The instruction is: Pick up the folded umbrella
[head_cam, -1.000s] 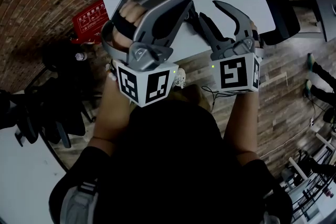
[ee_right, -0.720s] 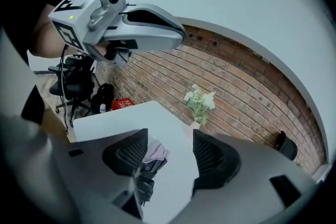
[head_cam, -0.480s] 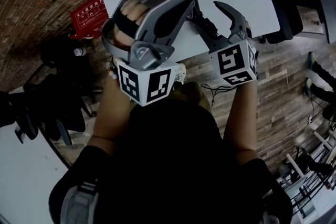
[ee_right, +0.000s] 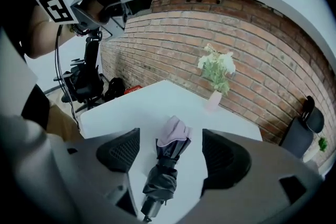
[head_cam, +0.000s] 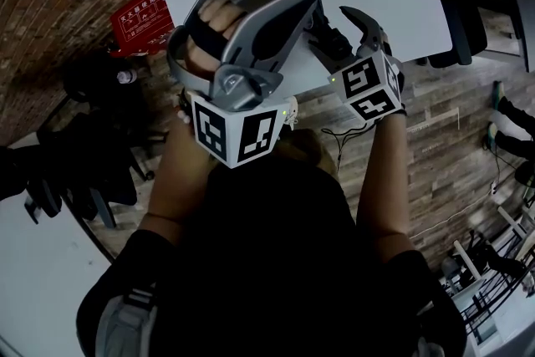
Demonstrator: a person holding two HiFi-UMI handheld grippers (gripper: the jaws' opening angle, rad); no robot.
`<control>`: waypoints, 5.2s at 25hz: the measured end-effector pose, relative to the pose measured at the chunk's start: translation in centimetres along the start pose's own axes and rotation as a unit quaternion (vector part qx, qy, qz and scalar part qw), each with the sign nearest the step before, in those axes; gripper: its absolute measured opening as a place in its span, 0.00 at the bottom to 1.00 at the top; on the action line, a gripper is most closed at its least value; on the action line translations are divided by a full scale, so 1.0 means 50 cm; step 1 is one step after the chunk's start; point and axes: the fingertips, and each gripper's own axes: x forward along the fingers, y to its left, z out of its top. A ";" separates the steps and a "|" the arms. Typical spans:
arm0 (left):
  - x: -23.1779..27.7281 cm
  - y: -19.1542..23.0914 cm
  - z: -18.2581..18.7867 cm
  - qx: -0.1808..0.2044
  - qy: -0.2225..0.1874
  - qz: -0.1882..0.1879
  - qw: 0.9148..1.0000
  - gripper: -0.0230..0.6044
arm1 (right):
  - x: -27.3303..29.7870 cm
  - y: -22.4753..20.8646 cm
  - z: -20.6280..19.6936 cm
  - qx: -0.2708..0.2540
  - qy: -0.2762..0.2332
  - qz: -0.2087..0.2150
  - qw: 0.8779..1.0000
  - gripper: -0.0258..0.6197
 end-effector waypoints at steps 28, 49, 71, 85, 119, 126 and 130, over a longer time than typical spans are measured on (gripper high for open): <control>0.030 -0.032 -0.075 -0.018 0.014 -0.030 0.999 0.06 | 0.176 0.031 -0.207 0.068 0.186 0.071 0.978 0.59; 0.042 -0.048 -0.121 -0.028 0.028 -0.045 0.998 0.06 | 0.226 0.048 -0.255 0.103 0.228 0.111 0.962 0.59; 0.064 -0.073 -0.120 -0.036 0.036 -0.059 0.997 0.06 | 0.226 0.033 -0.244 0.122 0.240 0.096 0.958 0.40; 0.068 -0.081 -0.122 -0.026 0.048 -0.075 0.996 0.06 | 0.219 0.024 -0.237 0.104 0.223 0.084 0.966 0.38; 0.031 -0.034 0.030 -0.015 0.058 -0.022 0.998 0.06 | -0.106 -0.101 0.005 0.100 -0.006 -0.054 0.994 0.38; -0.006 -0.024 0.048 -0.014 0.063 -0.009 0.998 0.06 | -0.174 -0.094 0.063 0.089 -0.052 -0.071 0.992 0.38; -0.024 -0.018 0.051 -0.021 0.066 -0.006 0.998 0.06 | -0.208 -0.082 0.081 0.091 -0.074 -0.077 0.990 0.38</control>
